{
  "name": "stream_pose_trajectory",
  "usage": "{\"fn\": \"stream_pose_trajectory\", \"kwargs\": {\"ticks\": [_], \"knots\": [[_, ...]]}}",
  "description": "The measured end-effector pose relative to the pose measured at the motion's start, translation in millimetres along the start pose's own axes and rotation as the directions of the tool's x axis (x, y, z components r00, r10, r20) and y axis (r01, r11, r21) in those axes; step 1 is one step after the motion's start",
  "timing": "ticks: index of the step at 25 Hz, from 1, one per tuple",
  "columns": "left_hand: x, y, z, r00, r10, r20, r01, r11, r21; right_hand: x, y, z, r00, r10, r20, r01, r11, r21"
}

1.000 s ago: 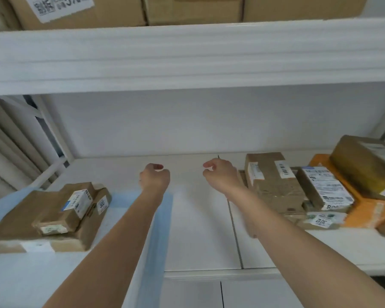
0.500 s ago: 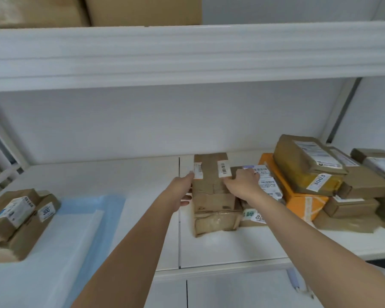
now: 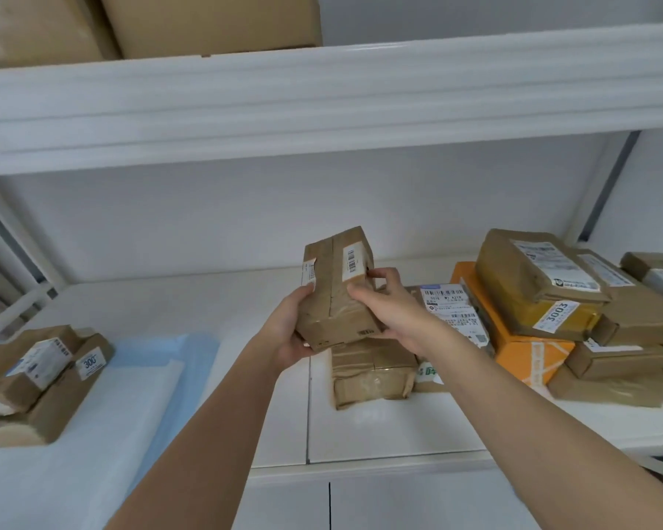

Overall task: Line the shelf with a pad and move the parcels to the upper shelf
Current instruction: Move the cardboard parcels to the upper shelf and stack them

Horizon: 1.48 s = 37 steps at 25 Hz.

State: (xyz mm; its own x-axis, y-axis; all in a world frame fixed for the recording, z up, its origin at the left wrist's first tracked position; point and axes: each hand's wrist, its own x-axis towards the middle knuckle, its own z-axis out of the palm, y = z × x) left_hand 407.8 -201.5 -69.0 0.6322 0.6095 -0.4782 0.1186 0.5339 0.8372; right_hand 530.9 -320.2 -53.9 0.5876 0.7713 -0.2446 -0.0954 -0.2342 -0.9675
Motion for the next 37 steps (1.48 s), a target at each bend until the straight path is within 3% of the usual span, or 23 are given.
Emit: {"fn": "stream_pose_trajectory", "kwargs": {"ticks": [4, 7, 9, 12, 15, 18, 20, 22, 24, 25, 27, 29, 31, 33, 36, 37], "knots": [[-1, 10, -8, 0.995, -0.003, 0.100, 0.010, 0.998, -0.067, 8, -4, 5, 1.000, 0.000, 0.018, -0.001, 1.000, 0.023], [-1, 16, -13, 0.997, -0.005, 0.077, 0.008, 0.999, -0.033, 11, -6, 11, 0.999, 0.035, 0.029, -0.035, 0.999, 0.023], [1, 22, -18, 1.000, 0.003, 0.020, -0.003, 1.000, 0.000, 10, -7, 15, 0.998, 0.037, -0.053, -0.045, 0.987, -0.154], [2, 30, -33, 0.997, -0.008, -0.071, 0.009, 1.000, 0.014, 8, 1, 7, 0.986, -0.007, -0.168, -0.099, 0.785, -0.612], [6, 33, -53, 0.984, -0.039, -0.173, 0.047, 0.998, 0.042, 6, 12, 7, 0.983, 0.133, -0.123, -0.179, 0.623, -0.761], [14, 32, -75, 0.966, -0.053, -0.252, 0.078, 0.993, 0.088, 9, 19, 17, 0.985, 0.165, -0.047, -0.151, 0.698, -0.700], [22, 31, -89, 0.955, -0.056, -0.293, 0.100, 0.985, 0.137, 14, 19, 21, 0.988, 0.128, -0.085, -0.153, 0.753, -0.640], [26, 26, -100, 0.948, -0.055, -0.313, 0.114, 0.978, 0.175, 23, 21, 19, 0.977, 0.099, -0.187, -0.207, 0.623, -0.754], [20, 21, -104, 0.951, -0.064, -0.301, 0.129, 0.971, 0.203, 25, 21, 24, 0.963, 0.165, -0.211, -0.264, 0.446, -0.855], [16, 18, -106, 0.950, -0.076, -0.302, 0.145, 0.966, 0.214, 28, 22, 29, 0.960, 0.202, -0.193, -0.264, 0.430, -0.863], [9, 10, -114, 0.943, -0.094, -0.320, 0.171, 0.959, 0.224, 37, 25, 44, 0.972, 0.184, -0.147, -0.222, 0.503, -0.835], [5, 5, -125, 0.940, -0.096, -0.328, 0.177, 0.958, 0.228, 43, 23, 54, 0.975, 0.090, -0.201, -0.214, 0.598, -0.772], [4, 3, -136, 0.936, -0.096, -0.340, 0.182, 0.955, 0.233, 41, 22, 55, 0.934, 0.057, -0.352, -0.317, 0.584, -0.747], [2, 2, -143, 0.935, -0.101, -0.340, 0.185, 0.957, 0.225, 38, 32, 50, 0.919, 0.130, -0.373, -0.374, 0.593, -0.714], [-1, -1, -147, 0.939, -0.099, -0.330, 0.170, 0.966, 0.194, 34, 47, 52, 0.916, 0.337, -0.216, -0.395, 0.851, -0.347], [-1, -2, -148, 0.940, -0.092, -0.327, 0.161, 0.969, 0.190, 33, 50, 52, 0.906, 0.386, -0.174, -0.417, 0.885, -0.209]]}}
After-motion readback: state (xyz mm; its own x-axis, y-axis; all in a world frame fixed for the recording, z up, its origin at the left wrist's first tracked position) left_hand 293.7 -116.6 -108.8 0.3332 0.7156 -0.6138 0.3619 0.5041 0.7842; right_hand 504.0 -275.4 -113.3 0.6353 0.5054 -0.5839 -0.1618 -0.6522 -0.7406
